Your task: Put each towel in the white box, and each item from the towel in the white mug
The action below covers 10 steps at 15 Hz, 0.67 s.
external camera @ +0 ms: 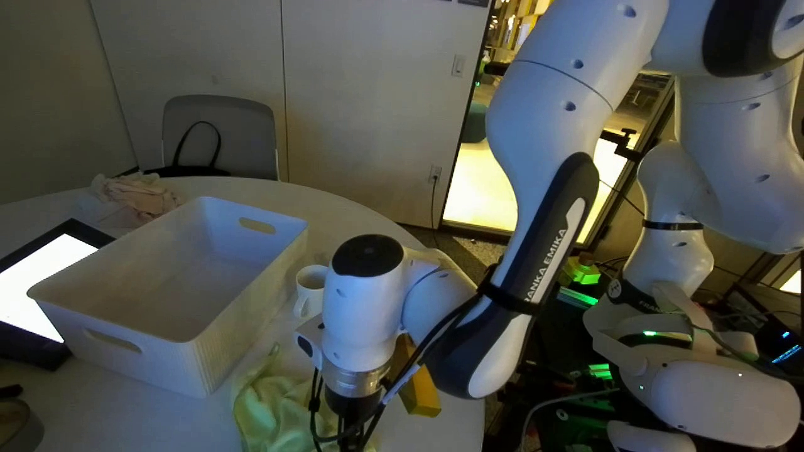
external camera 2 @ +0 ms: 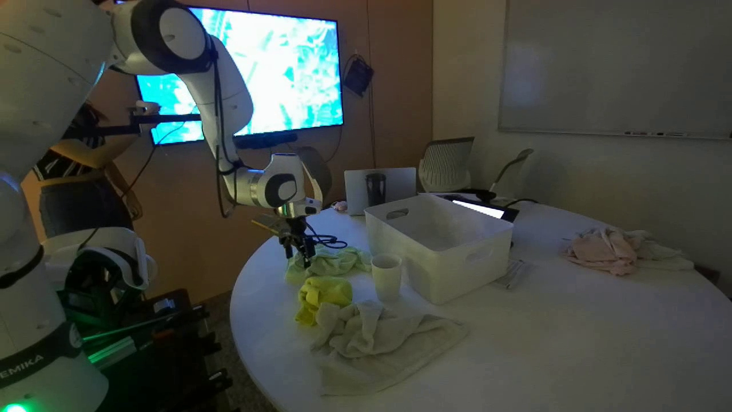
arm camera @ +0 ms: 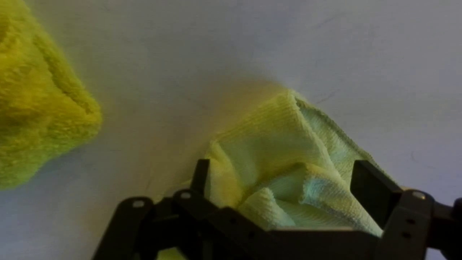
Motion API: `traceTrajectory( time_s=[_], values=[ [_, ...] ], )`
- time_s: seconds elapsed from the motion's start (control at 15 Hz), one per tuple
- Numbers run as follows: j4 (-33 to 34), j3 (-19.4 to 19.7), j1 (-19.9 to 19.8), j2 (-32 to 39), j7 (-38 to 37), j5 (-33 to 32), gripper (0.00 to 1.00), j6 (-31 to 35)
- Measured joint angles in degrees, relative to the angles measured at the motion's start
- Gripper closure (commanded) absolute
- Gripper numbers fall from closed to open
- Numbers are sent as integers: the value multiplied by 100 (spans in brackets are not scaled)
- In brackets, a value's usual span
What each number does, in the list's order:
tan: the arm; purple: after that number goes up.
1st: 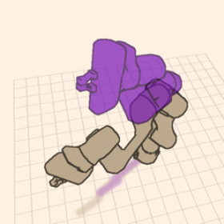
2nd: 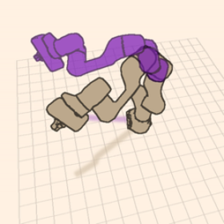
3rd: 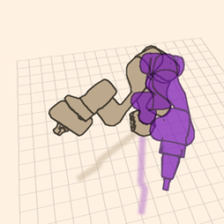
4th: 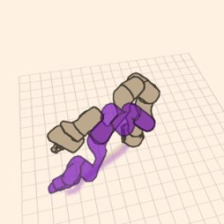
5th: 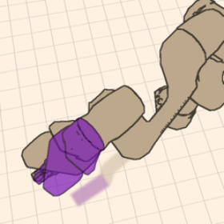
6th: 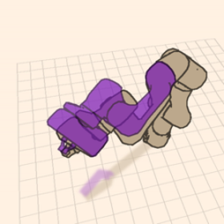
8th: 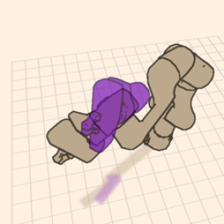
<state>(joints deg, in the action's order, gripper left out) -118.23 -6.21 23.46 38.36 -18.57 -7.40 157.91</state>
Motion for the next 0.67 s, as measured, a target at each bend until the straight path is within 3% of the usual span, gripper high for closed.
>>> traceTrajectory(
  time_s=[0.67],
  values=[
    [643, 191, 404, 639, -152, 38, 0, 46]
  ],
)
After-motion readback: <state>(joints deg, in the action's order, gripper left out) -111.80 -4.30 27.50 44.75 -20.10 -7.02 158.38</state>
